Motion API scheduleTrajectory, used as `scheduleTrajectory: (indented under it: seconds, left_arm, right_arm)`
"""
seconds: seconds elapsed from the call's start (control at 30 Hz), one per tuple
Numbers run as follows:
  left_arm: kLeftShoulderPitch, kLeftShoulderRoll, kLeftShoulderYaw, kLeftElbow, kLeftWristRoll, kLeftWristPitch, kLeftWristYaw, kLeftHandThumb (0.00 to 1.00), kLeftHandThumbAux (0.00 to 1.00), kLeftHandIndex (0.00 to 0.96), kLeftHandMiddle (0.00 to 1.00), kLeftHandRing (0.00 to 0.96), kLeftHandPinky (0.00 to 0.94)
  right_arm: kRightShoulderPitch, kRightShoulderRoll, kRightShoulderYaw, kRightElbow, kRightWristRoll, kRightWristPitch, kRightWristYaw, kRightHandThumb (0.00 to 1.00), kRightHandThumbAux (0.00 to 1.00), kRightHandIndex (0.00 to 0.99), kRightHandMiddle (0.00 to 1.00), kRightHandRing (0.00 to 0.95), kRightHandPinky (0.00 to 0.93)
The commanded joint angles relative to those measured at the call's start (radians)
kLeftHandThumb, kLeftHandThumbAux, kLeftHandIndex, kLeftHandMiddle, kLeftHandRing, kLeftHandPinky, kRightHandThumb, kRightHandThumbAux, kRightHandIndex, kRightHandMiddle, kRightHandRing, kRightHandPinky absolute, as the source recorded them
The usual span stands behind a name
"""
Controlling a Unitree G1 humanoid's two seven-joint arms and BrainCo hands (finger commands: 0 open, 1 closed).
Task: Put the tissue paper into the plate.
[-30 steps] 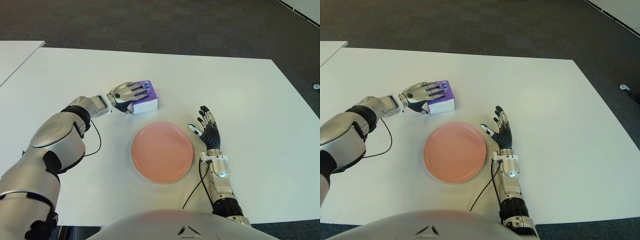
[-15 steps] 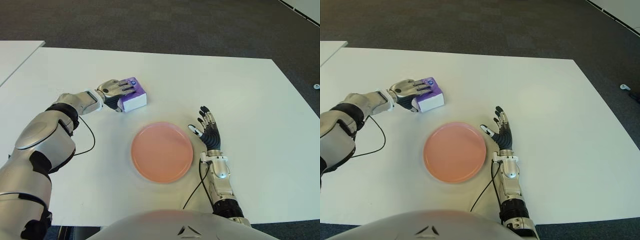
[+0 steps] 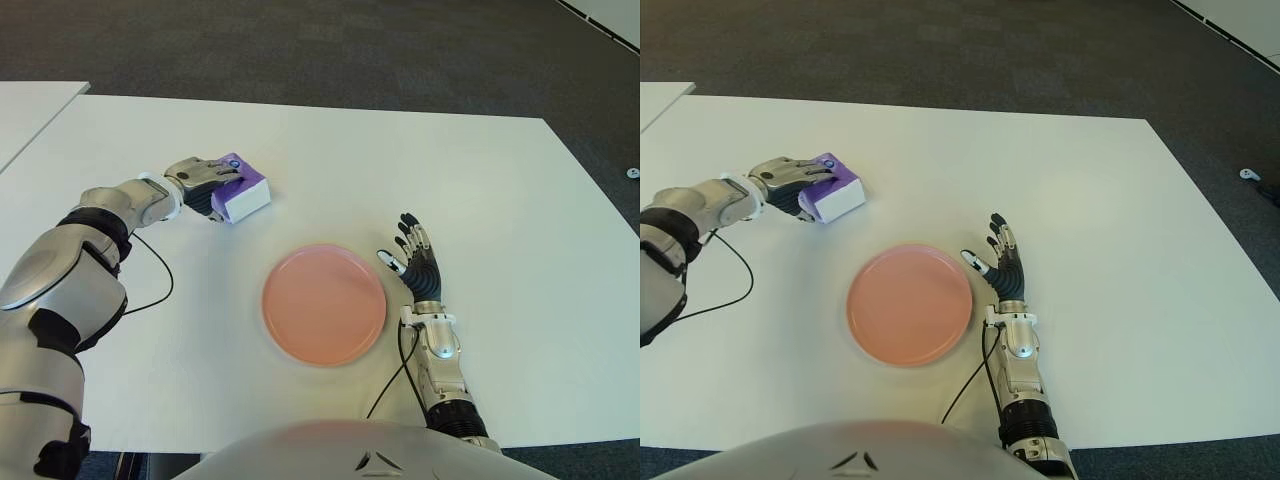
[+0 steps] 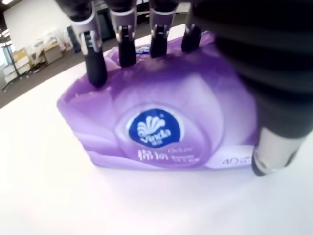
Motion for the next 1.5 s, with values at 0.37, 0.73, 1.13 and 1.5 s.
scheduleTrajectory:
  seconds: [0.37,0.73,1.13,1.5]
  left_arm:
    - [0.234,0.004,-0.045,0.007,0.034,0.07,-0.424,0.322,0.587,0.078,0.16,0.161,0.199]
    - [0.286,-0.01,-0.024,-0.045,0.007,0.098,-0.419,0.306,0.571,0.15,0.186,0.179,0.227]
    - [0.315,-0.006,-0.007,-0.1,-0.019,0.064,-0.433,0.311,0.579,0.221,0.154,0.147,0.209]
    - [0.357,0.013,0.038,-0.186,-0.09,0.08,-0.474,0.34,0.601,0.232,0.148,0.135,0.2]
  right_arm:
    - [0.134,0.021,0.001,0.127,0.006,0.026,0.007,0.072,0.686,0.0,0.0,0.0,0.0]
    - [0.142,0.02,0.0,0.112,0.001,0.047,-0.002,0.063,0.715,0.0,0.0,0.0,0.0]
    - [0.135,0.015,-0.003,0.117,-0.001,0.05,-0.003,0.053,0.721,0.0,0.0,0.0,0.0]
    - [0.135,0.015,-0.005,0.114,0.008,0.05,0.004,0.046,0.721,0.0,0.0,0.0,0.0]
